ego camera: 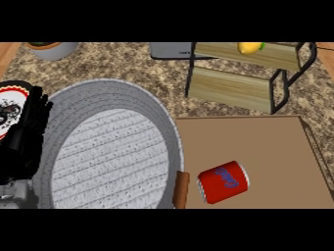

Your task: Pick the lemon from the tray and place it in the tiered shelf

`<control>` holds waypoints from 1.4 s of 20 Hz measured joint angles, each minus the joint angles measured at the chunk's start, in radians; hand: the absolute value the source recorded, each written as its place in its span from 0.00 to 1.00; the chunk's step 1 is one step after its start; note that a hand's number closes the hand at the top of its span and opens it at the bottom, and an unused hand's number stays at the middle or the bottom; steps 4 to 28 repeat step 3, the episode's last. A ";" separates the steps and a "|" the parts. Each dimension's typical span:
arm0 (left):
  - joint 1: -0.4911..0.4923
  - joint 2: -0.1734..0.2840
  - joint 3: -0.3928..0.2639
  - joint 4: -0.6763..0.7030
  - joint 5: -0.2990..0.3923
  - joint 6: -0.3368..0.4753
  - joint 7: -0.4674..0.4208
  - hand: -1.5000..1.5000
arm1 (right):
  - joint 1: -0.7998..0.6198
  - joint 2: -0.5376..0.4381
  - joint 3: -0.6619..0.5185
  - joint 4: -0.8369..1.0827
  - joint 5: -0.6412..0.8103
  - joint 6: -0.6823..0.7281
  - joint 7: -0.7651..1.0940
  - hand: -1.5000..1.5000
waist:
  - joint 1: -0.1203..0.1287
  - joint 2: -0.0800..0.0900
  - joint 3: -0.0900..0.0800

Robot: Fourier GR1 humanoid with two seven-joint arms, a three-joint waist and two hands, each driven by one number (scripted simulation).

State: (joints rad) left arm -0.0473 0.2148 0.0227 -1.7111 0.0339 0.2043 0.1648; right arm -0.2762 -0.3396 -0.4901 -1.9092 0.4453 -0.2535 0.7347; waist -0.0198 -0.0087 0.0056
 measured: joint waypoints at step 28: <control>0.005 0.004 0.007 -0.006 0.007 -0.012 -0.001 0.50 | 0.102 0.007 -0.057 -0.086 -0.088 0.040 -0.032 0.00 | 0.005 0.002 -0.001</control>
